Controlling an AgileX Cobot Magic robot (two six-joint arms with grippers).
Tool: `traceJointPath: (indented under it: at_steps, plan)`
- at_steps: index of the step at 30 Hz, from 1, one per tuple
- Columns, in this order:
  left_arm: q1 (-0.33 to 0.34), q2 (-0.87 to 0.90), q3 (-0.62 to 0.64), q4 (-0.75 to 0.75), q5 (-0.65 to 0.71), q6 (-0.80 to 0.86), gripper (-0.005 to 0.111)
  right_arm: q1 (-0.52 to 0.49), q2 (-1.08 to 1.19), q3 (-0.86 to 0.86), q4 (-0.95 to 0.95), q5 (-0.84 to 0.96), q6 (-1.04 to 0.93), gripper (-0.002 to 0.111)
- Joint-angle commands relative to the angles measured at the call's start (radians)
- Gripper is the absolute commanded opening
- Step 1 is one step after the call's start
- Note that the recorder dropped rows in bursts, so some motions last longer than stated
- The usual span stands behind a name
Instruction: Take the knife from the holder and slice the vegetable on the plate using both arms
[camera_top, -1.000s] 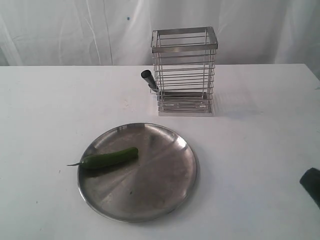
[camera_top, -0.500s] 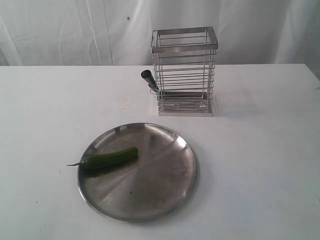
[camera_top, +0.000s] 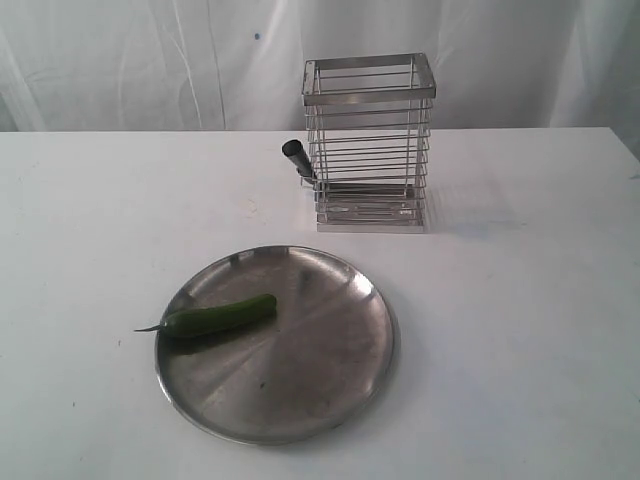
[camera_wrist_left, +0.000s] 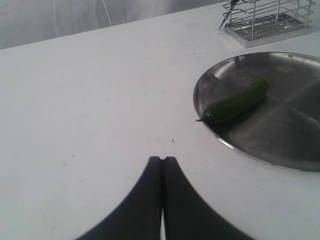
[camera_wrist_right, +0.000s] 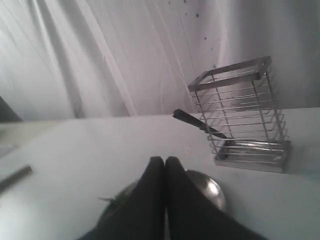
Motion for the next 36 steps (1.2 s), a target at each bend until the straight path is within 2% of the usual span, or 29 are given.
traceJointPath:
  at_steps: [1, 5, 7, 10, 14, 16, 18, 20, 25, 30, 36]
  plan:
    - [-0.001, -0.005, 0.004, -0.001, -0.003, 0.0, 0.0, -0.006, 0.206, -0.255, -0.022, 0.315, -0.227, 0.0]
    - [-0.001, -0.005, 0.004, -0.001, -0.003, 0.0, 0.0, -0.006, 0.487, -0.483, -0.047, 0.574, -0.308, 0.001]
    - [-0.001, -0.005, 0.004, -0.001, -0.003, 0.0, 0.0, -0.006, 0.634, -0.558, -0.047, 0.6, -0.322, 0.005]
    - [-0.001, -0.005, 0.004, -0.001, -0.003, 0.0, 0.0, -0.006, 0.811, -0.623, -0.047, 0.504, -0.301, 0.016]
    - [-0.001, -0.005, 0.004, -0.001, -0.003, 0.0, 0.0, -0.006, 1.036, -0.672, -0.017, 0.276, -0.15, 0.04]
    - [-0.001, -0.005, 0.004, -0.001, -0.003, 0.0, 0.0, -0.006, 1.133, -0.695, 0.054, 0.184, -0.126, 0.051]
    - [-0.001, -0.005, 0.004, -0.001, -0.003, 0.0, 0.0, -0.006, 1.232, -0.724, 0.166, 0.114, -0.102, 0.057]
    - [-0.001, -0.005, 0.004, -0.001, -0.003, 0.0, 0.0, -0.006, 1.318, -0.764, 0.31, 0.053, -0.111, 0.059]
    - [-0.001, -0.005, 0.004, -0.001, -0.003, 0.0, 0.0, -0.006, 1.462, -0.849, 0.503, -0.141, -0.058, 0.058]
    - [-0.001, -0.005, 0.004, -0.001, -0.003, 0.0, 0.0, -0.008, 1.594, -0.922, 0.582, -0.19, -0.034, 0.058]
    - [-0.001, -0.005, 0.004, -0.001, -0.003, 0.002, 0.0, -0.008, 1.71, -0.971, 0.585, -0.212, 0.026, 0.058]
